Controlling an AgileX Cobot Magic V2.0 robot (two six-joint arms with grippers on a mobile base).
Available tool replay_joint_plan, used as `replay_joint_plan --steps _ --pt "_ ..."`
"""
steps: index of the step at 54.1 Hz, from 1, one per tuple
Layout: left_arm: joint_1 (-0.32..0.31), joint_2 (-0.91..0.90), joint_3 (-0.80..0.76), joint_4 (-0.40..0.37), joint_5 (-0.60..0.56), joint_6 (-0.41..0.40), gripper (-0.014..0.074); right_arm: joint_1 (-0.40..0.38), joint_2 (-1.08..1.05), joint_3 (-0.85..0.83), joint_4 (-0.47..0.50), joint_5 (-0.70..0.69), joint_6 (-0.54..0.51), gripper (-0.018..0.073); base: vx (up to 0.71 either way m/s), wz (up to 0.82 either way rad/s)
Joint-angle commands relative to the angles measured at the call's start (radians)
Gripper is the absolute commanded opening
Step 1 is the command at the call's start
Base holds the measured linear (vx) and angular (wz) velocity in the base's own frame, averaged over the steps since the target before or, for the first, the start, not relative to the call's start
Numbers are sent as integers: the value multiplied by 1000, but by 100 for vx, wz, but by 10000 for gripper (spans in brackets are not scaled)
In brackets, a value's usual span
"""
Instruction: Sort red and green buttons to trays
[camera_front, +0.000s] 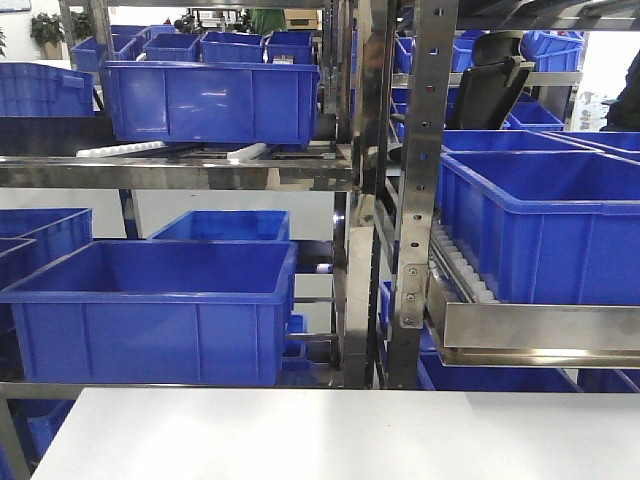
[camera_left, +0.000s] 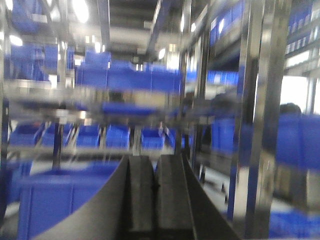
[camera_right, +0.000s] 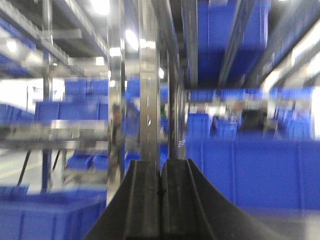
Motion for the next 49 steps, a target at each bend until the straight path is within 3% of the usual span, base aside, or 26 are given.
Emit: replay_joint_plan --steps 1,9,16,33,42,49 --pt "-1 112 -174 -16 -80 25 -3 -4 118 -187 -7 -13 -118 -13 0 0" --pt "-1 420 -426 -14 -7 42 -3 -4 401 -440 -6 14 -157 -13 0 0" --pt "-1 626 -563 -12 -1 42 -3 -4 581 -559 11 -3 -157 -13 0 0" --pt "-1 847 -642 -6 -77 42 27 -4 756 -587 21 23 -132 17 0 0" --pt "-1 852 -642 -5 -83 42 136 -4 756 -587 11 57 -135 158 0 0" --pt "-1 852 -642 -5 -83 42 302 -4 756 -587 12 89 -135 368 0 0"
